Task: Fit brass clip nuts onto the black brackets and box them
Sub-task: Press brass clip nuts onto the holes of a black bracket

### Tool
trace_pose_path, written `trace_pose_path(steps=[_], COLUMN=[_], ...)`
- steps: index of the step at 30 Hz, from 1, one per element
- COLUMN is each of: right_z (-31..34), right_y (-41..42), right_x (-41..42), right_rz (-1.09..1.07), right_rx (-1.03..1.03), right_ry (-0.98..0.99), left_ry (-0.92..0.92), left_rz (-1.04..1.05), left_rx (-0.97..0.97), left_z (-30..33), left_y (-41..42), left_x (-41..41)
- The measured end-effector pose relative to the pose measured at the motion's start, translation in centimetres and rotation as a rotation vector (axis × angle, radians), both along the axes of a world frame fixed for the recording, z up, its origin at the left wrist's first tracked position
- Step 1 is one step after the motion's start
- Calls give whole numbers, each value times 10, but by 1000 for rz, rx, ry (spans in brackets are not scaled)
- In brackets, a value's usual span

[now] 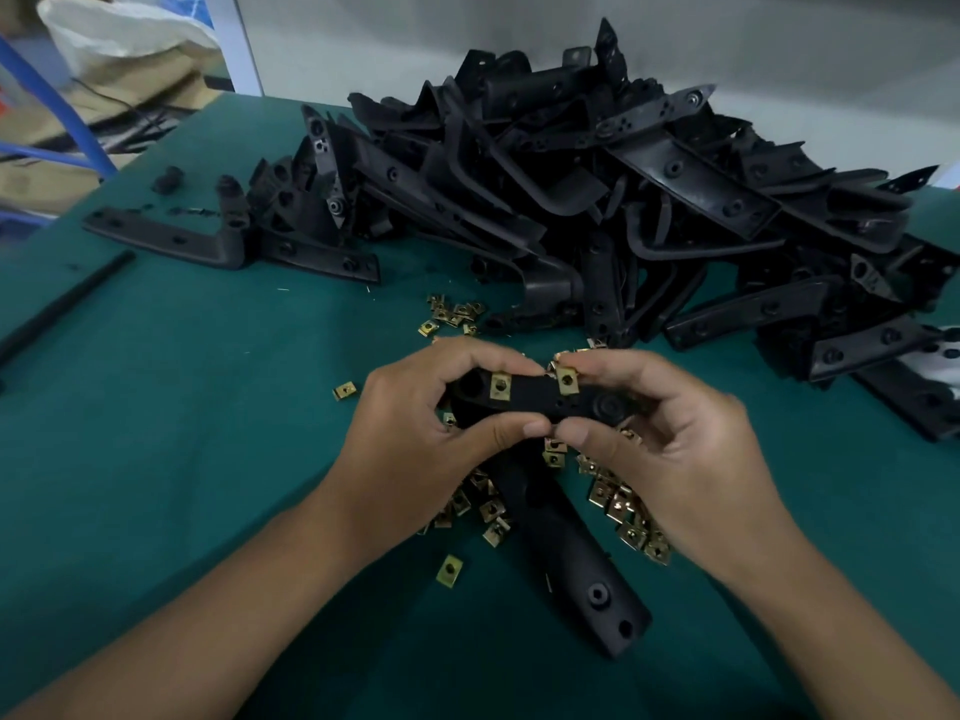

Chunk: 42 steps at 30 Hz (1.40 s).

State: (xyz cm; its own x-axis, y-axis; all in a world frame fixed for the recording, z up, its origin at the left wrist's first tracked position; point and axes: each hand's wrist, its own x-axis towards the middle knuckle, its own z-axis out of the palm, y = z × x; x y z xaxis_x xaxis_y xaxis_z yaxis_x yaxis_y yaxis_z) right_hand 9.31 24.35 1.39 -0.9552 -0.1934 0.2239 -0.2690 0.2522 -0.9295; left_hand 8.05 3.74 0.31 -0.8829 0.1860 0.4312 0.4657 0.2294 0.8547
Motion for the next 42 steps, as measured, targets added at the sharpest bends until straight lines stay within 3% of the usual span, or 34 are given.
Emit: trace_pose_path(steps=[7, 23, 34, 42], right_z=[1, -4, -2, 36], right_y=[3, 3, 9, 26], right_x=[1, 1, -2, 11], right_rz=[-57, -99, -78, -105], right_rx=[145, 253, 320, 424], right_ry=[190, 294, 355, 448], left_ry=[-22, -57, -47, 7], left_rz=[-4, -48, 49, 40], left_rx=[13, 66, 40, 108], left_z=[-1, -4, -5, 18], left_y=[3, 1, -3, 19], left_x=[1, -1, 0, 13])
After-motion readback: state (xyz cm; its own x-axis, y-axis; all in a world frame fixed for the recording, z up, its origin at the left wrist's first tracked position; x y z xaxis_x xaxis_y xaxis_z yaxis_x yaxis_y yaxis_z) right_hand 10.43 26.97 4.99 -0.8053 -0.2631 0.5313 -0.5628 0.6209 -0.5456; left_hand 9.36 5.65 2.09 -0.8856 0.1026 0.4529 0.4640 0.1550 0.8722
